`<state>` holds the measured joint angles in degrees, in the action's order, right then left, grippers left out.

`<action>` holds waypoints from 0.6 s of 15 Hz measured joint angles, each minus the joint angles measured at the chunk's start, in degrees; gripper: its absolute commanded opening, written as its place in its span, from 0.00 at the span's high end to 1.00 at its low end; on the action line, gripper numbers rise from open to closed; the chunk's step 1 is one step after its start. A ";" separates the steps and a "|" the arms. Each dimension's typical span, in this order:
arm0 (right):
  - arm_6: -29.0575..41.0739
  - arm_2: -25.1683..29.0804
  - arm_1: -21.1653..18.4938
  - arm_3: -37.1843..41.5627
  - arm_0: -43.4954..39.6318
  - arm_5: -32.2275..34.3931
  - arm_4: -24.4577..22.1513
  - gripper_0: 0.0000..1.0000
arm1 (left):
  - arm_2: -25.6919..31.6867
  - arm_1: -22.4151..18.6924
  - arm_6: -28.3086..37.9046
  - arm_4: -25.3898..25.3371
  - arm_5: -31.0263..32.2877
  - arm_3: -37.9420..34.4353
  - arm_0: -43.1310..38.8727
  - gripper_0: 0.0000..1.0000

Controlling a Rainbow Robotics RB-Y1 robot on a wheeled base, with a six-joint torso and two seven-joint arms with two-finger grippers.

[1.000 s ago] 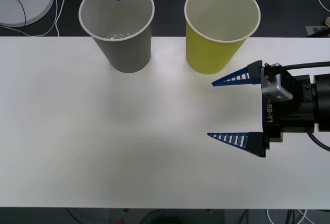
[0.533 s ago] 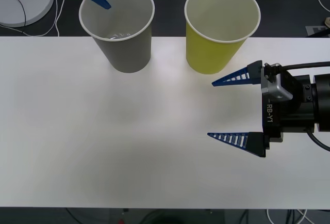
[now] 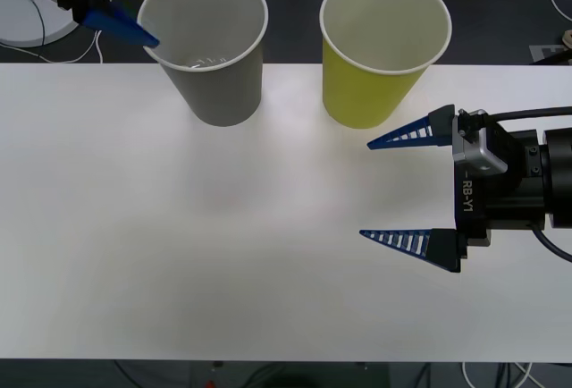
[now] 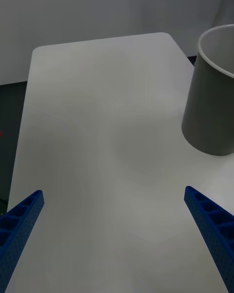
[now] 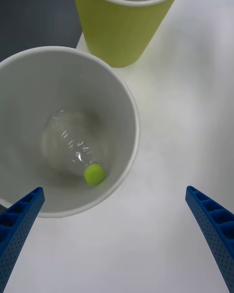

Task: Put the can into the green bin and the plastic bottle into the gray bin

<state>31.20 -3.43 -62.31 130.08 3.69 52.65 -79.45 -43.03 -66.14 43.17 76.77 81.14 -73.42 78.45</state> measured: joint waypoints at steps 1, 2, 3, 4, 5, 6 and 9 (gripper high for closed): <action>0.00 0.00 0.00 0.00 0.00 0.00 0.00 0.00 | 0.04 -1.63 -0.46 -1.48 -0.77 -1.80 -1.34 0.00; 0.00 0.00 0.00 0.00 0.00 0.00 0.00 0.00 | 0.04 -3.27 -0.83 -2.94 -1.76 -3.59 -2.82 0.00; 0.00 0.00 0.00 0.00 0.00 0.00 0.00 0.00 | 0.04 -4.66 -1.19 -4.21 -2.63 -5.12 -4.12 0.00; 0.00 0.00 0.00 0.00 0.00 0.00 0.00 0.00 | 0.05 -6.03 -1.73 -5.52 -3.43 -6.65 -5.37 0.00; 0.00 0.00 0.00 0.00 0.00 0.00 0.00 0.00 | 0.03 -7.33 -2.74 -7.00 -4.05 -7.80 -6.50 0.00; 0.00 0.00 0.00 0.00 0.00 0.00 0.00 0.00 | -0.01 -8.36 -4.43 -8.57 -4.37 -8.17 -7.46 0.00; 0.00 0.00 0.00 0.00 0.00 0.00 0.00 0.00 | 0.05 -11.03 -11.01 -14.03 -5.69 -8.40 -11.28 0.00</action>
<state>31.20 -3.43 -62.31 130.08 3.69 52.65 -79.45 -42.99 -77.17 32.17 62.74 75.45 -81.82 67.17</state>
